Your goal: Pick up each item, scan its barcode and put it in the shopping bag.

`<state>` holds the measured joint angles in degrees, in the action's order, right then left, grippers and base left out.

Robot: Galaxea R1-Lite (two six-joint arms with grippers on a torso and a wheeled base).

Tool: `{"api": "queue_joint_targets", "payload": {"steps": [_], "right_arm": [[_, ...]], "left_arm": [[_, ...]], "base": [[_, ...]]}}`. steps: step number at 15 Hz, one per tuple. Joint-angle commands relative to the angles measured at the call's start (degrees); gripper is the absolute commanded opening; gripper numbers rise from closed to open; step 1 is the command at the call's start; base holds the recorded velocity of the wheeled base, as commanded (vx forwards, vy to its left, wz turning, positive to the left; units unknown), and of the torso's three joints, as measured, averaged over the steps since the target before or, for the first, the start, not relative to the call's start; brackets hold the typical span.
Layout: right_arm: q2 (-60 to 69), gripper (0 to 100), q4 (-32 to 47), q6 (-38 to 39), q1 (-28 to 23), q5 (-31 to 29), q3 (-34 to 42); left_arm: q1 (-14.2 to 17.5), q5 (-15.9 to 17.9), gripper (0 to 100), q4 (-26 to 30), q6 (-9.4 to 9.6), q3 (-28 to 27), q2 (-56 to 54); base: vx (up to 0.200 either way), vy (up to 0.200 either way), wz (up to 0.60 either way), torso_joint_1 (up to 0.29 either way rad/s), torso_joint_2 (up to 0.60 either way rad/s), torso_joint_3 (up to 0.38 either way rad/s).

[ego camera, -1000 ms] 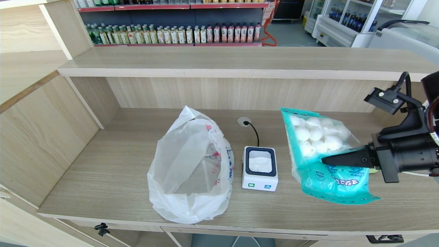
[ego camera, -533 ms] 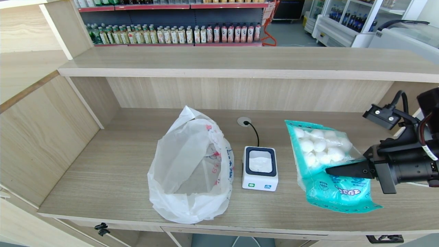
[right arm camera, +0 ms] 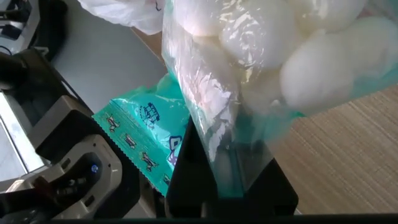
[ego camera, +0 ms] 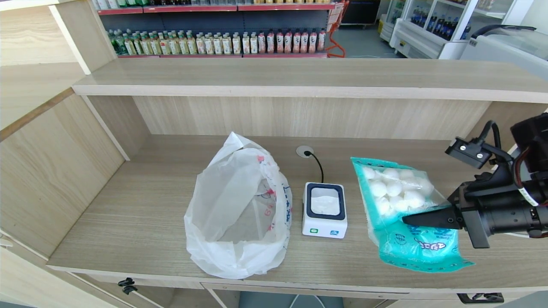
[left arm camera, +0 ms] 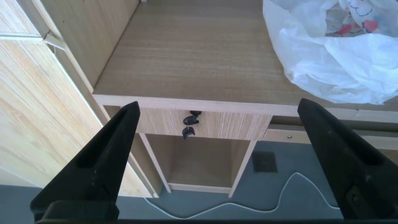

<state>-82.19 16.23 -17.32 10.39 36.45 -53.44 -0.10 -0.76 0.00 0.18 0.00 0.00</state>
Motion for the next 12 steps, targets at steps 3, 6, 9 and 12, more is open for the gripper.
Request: {"api": "queue_joint_targets", "payload": {"steps": [3, 6, 9, 12], "right_arm": [[-0.25, 0, -0.05, -0.17, 0.42, 0.02, 0.45], [0.63, 0, 0.47, 0.10, -0.02, -0.68, -6.59], [5.11, 0, 0.74, 0.27, -0.89, -1.56, -11.95], [12.23, 0, 8.47, 1.15, -1.16, -9.38, -11.68]], "left_arm": [[0.01, -0.12, 100, 0.00, -0.01, 0.00, 0.00], [0.01, -0.04, 100, 0.00, -0.01, 0.00, 0.00], [0.01, -0.04, 100, 0.00, -0.01, 0.00, 0.00], [0.01, -0.04, 100, 0.00, -0.01, 0.00, 0.00]], "base": [[0.000, 0.000, 0.00, 0.000, 0.00, 0.000], [0.000, 0.000, 0.00, 0.000, 0.00, 0.000], [0.000, 0.000, 0.00, 0.000, 0.00, 0.000], [0.000, 0.000, 0.00, 0.000, 0.00, 0.000]]}}
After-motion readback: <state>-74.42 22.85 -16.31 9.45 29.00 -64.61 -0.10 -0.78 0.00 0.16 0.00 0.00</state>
